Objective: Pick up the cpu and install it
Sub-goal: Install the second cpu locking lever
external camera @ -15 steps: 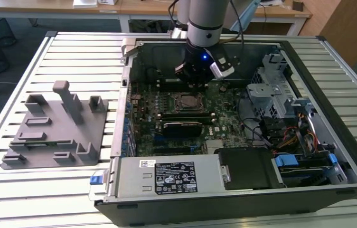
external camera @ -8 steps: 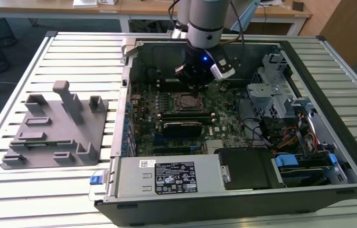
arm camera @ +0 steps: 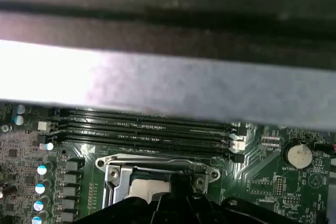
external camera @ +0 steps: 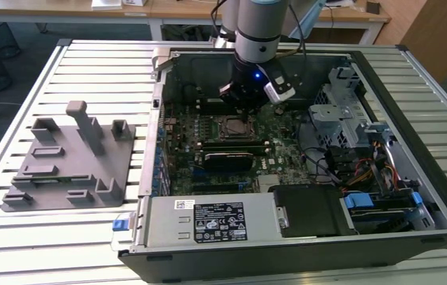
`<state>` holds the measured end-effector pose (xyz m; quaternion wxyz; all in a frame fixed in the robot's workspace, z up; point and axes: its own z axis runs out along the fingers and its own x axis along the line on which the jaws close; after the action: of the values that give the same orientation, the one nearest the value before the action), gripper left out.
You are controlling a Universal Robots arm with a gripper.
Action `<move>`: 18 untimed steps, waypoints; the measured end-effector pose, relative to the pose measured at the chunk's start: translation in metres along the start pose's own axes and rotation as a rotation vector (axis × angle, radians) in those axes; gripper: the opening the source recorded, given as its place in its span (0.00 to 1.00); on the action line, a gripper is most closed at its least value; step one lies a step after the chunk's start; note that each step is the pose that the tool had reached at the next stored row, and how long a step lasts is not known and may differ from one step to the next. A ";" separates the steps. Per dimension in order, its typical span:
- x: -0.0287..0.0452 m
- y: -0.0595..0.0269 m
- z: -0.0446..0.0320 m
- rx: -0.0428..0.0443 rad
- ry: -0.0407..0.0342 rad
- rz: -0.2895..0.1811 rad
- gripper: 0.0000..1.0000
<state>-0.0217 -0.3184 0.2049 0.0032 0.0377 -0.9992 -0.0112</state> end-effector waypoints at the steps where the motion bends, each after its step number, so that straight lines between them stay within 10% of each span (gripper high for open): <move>1: 0.0000 0.0000 -0.0018 -0.0001 -0.0001 0.000 0.11; 9: 0.0001 0.0008 -0.0338 -0.0003 -0.0002 0.000 0.11; 18: 0.0018 -0.0101 -0.0345 -0.0002 -0.0002 0.000 0.11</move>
<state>-0.0224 -0.3294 0.2391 0.0031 0.0377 -0.9992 -0.0113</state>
